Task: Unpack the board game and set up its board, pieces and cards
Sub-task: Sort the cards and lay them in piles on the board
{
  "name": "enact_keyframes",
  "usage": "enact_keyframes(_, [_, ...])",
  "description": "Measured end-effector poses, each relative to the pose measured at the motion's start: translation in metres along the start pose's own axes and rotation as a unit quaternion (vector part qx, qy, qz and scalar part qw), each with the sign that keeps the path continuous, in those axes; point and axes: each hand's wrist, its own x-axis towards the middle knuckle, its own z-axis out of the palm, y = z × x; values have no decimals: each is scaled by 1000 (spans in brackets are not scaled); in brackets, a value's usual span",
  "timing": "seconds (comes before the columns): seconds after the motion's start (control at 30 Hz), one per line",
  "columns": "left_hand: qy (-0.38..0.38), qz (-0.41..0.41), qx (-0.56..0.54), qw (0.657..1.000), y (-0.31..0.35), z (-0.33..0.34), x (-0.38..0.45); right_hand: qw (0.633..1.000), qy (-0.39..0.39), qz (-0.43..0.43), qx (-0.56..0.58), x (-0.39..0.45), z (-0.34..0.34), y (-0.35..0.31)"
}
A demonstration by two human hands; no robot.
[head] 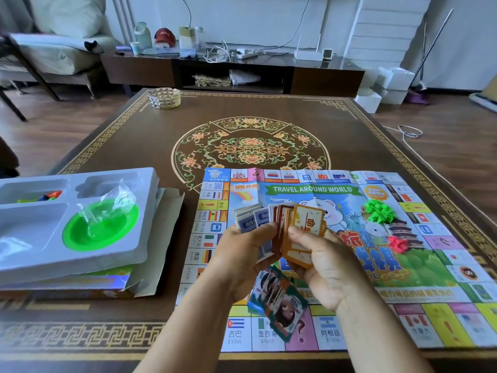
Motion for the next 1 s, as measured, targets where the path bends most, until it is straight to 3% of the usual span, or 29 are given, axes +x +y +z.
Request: enact_keyframes(1.0, [10,-3,-6,1000,2,-3,1,1000,-1,-27,-13,2,-6,-2])
